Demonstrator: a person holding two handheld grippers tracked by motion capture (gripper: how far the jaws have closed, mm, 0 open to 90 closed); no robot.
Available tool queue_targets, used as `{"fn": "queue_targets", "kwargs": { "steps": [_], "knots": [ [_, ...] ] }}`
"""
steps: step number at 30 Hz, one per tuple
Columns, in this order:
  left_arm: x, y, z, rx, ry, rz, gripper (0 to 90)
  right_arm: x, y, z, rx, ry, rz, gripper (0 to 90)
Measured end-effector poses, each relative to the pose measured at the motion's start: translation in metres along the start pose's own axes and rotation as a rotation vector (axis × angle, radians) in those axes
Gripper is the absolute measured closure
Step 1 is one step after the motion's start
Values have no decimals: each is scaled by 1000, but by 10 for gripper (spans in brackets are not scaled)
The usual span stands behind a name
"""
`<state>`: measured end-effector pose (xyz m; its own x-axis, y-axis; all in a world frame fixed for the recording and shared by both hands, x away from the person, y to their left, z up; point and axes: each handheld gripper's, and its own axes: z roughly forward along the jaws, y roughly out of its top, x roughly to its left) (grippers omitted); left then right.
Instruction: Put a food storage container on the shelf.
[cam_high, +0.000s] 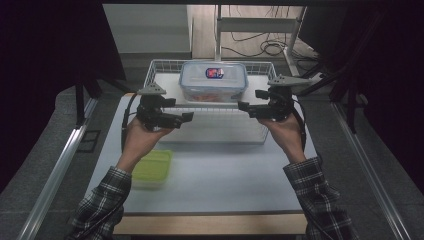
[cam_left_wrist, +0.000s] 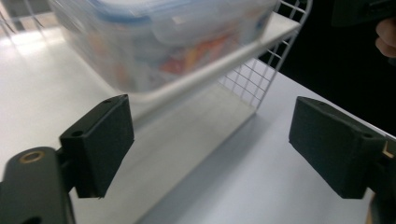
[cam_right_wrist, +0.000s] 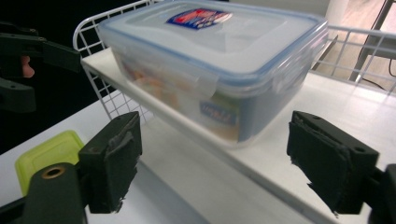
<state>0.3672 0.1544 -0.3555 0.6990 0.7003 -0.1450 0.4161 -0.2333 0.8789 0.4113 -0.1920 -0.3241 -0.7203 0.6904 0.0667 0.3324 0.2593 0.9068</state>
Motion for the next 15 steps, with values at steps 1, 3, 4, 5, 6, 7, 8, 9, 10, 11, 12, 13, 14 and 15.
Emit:
{"fn": "queue_targets", "kwargs": {
  "steps": [1,3,4,5,6,7,8,9,10,11,12,13,14,15],
  "knots": [
    [-2,-4,0,-3,-8,-3,113,2,-3,-1,1,3,-4,165],
    [-5,-11,1,-5,-19,-8,98,5,-7,-3,1,6,-14,154],
    [-7,-14,1,-4,-20,-8,92,7,-10,-4,2,9,-17,147],
    [-9,-17,2,1,-14,-10,87,8,-12,-4,0,10,-22,144],
    [-10,-19,2,8,-15,-9,84,10,-14,-5,0,13,-23,139],
    [-12,-22,2,11,-14,-5,79,12,-17,-6,-1,14,-24,133],
    [-15,-26,3,14,-14,2,74,13,-19,-7,-1,19,-26,128],
    [-17,-28,3,16,-18,4,67,15,-22,-8,1,27,-26,123],
    [-19,-30,4,22,-20,8,61,17,-24,-9,1,31,-27,119],
    [-21,-33,4,24,-16,13,57,19,-27,-10,2,34,-28,113],
    [-23,-36,4,24,-14,22,53,21,-29,-10,4,37,-30,108],
    [-25,-39,5,25,-11,30,49,22,-32,-11,6,41,-33,104],
    [-28,-42,5,27,-9,36,46,24,-35,-12,8,43,-36,99],
    [-30,-45,5,27,-8,44,41,25,-38,-12,8,45,-37,95]
  ]
}}
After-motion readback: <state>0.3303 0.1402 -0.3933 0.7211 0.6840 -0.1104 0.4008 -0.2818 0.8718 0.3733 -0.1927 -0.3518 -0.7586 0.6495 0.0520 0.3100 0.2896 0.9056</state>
